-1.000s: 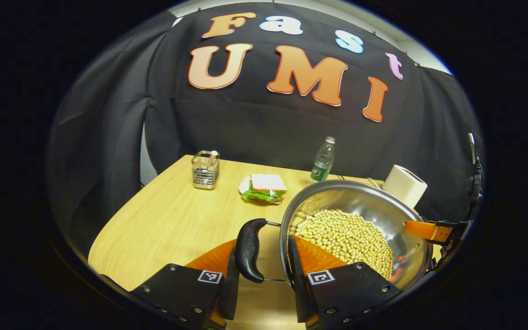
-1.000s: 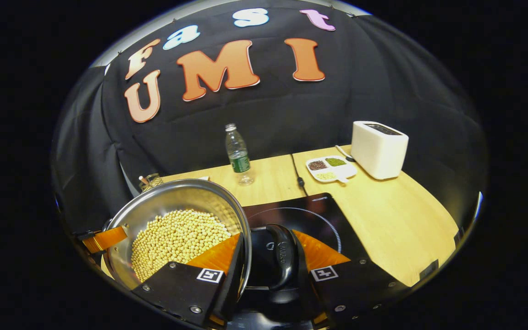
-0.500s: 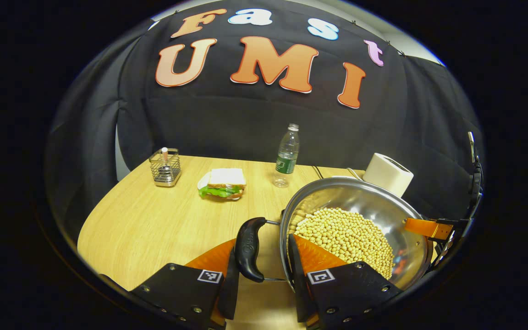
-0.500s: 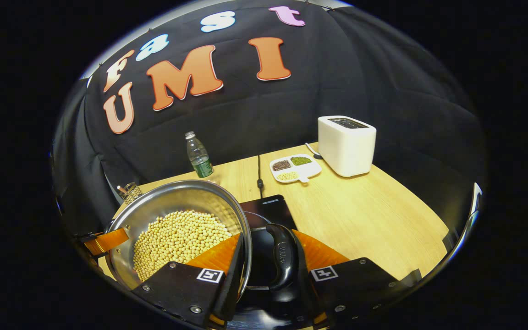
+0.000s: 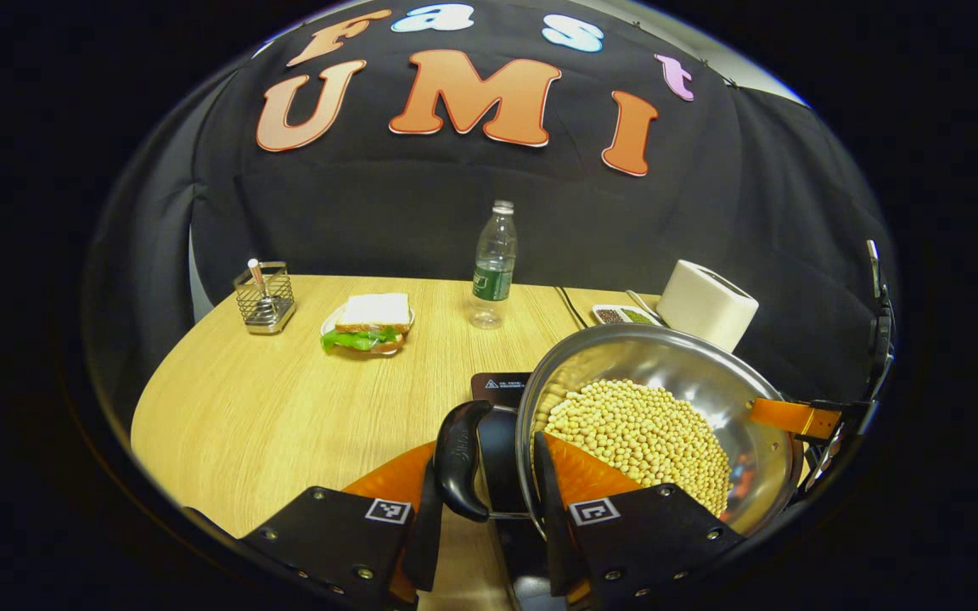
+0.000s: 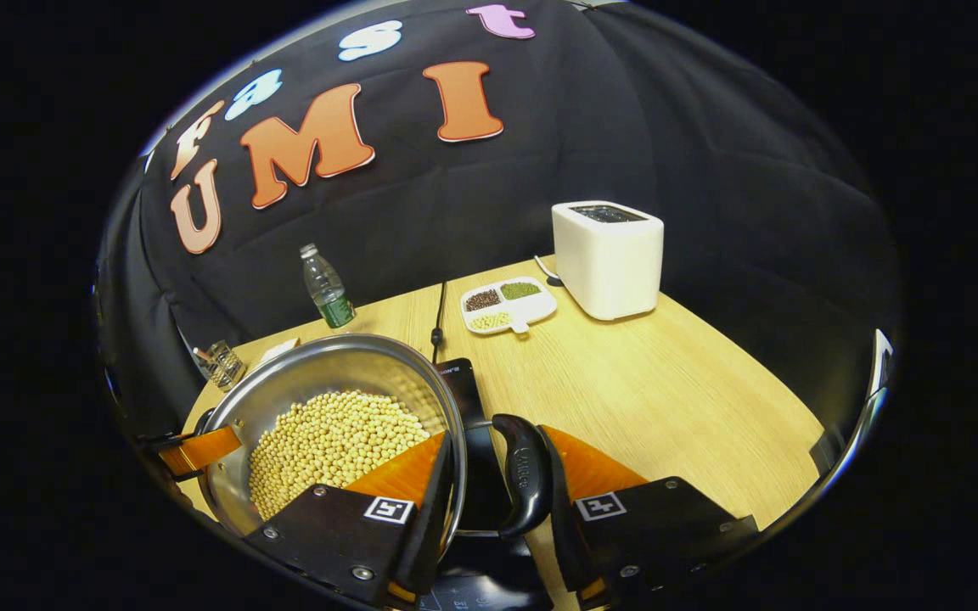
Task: First push the handle of the pot to place it horizontally, then grasp the pot with both hands and set it on the induction cooktop.
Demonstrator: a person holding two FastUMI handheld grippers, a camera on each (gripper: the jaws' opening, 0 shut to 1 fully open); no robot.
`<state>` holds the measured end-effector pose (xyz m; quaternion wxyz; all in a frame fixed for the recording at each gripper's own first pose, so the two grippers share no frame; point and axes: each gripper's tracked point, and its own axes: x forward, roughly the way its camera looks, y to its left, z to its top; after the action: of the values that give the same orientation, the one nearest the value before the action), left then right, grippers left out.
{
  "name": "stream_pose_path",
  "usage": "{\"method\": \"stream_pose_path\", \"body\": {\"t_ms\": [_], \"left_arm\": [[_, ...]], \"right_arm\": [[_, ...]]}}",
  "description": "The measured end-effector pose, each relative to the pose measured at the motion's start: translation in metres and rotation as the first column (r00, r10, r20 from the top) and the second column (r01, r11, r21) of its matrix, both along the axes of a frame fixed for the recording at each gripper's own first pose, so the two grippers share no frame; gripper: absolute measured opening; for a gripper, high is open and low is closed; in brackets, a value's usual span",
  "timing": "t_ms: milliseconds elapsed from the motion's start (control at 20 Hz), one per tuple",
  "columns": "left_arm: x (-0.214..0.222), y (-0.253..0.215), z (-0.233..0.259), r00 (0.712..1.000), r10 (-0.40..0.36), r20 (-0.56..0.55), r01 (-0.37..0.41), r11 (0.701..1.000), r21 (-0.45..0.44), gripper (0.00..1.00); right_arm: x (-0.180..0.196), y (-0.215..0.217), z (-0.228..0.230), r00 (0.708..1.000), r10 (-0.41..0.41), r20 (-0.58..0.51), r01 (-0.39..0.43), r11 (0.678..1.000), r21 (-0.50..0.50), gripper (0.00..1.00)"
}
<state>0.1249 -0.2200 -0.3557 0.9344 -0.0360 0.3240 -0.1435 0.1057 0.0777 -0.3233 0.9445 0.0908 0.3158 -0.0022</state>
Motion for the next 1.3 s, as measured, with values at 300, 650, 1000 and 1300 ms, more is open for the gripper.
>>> {"method": "stream_pose_path", "body": {"t_ms": [300,650,1000,1300], "left_arm": [[0.0,-0.001,-0.008,1.0,0.007,-0.017,-0.007,1.0,-0.004,0.52],[0.0,0.018,0.032,0.994,0.04,0.098,-0.039,0.999,-0.007,0.59],[-0.005,0.094,0.135,0.948,0.154,0.279,-0.173,0.984,0.043,0.9],[-0.035,0.161,0.273,0.853,0.188,0.486,-0.258,0.963,0.081,0.91]], "right_arm": [[0.001,0.001,-0.005,1.0,0.016,-0.01,-0.016,1.0,0.007,0.55],[0.004,-0.012,0.017,0.999,-0.001,0.034,0.002,0.999,-0.036,0.83],[-0.017,-0.025,0.135,0.969,0.024,0.247,-0.009,0.998,-0.06,0.95],[-0.054,-0.033,0.267,0.886,0.083,0.457,-0.03,0.992,-0.121,1.0]]}}
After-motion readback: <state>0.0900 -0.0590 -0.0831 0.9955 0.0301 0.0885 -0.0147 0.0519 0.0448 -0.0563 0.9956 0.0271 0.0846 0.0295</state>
